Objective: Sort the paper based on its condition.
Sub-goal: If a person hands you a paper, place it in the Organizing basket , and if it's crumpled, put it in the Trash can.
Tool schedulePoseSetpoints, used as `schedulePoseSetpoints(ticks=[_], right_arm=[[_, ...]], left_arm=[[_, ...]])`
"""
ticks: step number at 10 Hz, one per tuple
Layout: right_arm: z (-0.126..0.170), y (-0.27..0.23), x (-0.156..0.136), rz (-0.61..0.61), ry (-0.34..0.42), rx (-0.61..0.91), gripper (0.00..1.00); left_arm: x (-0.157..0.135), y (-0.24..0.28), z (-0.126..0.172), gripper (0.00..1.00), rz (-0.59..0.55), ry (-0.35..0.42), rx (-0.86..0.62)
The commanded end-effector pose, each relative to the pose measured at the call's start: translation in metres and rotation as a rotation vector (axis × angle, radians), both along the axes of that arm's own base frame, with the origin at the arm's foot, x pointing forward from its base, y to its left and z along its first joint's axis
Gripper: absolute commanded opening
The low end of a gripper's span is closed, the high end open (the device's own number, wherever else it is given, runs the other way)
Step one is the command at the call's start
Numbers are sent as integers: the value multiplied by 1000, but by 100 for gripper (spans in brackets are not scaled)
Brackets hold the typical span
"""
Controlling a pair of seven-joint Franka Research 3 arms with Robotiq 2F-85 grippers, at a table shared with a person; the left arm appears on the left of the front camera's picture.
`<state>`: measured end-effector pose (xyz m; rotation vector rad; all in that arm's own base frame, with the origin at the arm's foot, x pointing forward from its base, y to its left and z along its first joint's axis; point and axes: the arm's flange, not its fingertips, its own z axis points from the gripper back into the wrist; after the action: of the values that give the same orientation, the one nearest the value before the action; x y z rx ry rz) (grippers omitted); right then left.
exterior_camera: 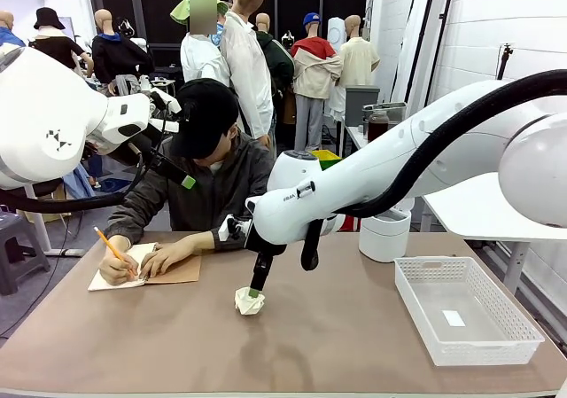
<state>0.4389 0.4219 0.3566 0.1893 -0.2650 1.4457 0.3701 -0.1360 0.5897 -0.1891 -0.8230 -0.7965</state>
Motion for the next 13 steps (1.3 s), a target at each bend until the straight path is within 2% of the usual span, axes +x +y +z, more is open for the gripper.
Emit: schedulePoseSetpoints(ticks=[1, 6, 13], right_arm=[[-5, 11, 10, 44, 21, -29, 100], [-24, 24, 14, 90, 70, -55, 100], [-47, 48, 24, 124, 94, -121, 100]], left_arm=[[0, 1, 0, 100, 15, 5, -4], [0, 1, 0, 100, 15, 5, -4], [0, 1, 0, 100, 15, 5, -4]])
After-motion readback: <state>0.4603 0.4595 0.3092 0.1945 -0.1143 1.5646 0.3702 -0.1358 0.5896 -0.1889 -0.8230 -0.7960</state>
